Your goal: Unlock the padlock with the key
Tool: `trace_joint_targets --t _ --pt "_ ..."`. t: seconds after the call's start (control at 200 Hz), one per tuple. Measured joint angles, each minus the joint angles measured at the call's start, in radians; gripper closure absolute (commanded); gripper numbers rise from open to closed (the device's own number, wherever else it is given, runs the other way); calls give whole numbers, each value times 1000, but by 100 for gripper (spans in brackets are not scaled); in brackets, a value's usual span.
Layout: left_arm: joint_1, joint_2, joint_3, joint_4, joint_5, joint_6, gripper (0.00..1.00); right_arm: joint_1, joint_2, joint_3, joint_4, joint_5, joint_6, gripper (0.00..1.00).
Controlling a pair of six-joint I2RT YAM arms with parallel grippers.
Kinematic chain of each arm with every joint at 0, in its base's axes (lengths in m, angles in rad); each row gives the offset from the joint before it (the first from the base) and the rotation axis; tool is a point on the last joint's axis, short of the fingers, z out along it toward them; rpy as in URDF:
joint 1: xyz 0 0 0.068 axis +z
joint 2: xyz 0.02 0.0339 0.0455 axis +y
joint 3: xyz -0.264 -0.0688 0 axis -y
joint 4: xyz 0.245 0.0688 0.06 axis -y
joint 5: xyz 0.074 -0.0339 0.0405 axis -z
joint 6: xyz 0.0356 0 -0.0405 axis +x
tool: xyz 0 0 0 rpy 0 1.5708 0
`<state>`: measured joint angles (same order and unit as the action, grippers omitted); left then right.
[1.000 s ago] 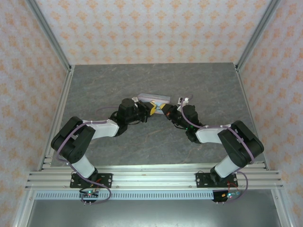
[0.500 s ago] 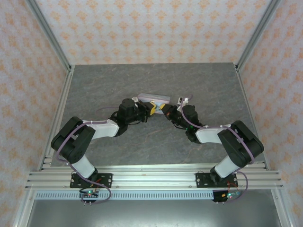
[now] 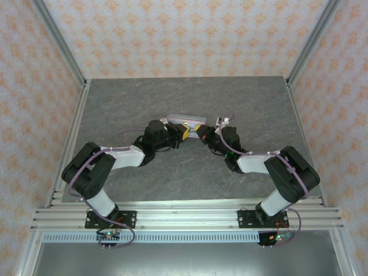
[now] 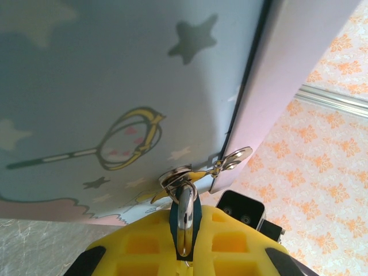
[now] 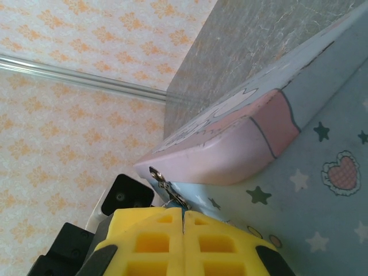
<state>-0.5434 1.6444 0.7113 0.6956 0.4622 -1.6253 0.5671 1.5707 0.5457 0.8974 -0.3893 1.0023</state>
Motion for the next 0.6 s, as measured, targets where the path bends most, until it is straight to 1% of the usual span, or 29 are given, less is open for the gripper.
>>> trace_joint_targets --t 0.601 --pt "-13 0 0 -3 1 0 100 0 12 -11 8 0 1 100"
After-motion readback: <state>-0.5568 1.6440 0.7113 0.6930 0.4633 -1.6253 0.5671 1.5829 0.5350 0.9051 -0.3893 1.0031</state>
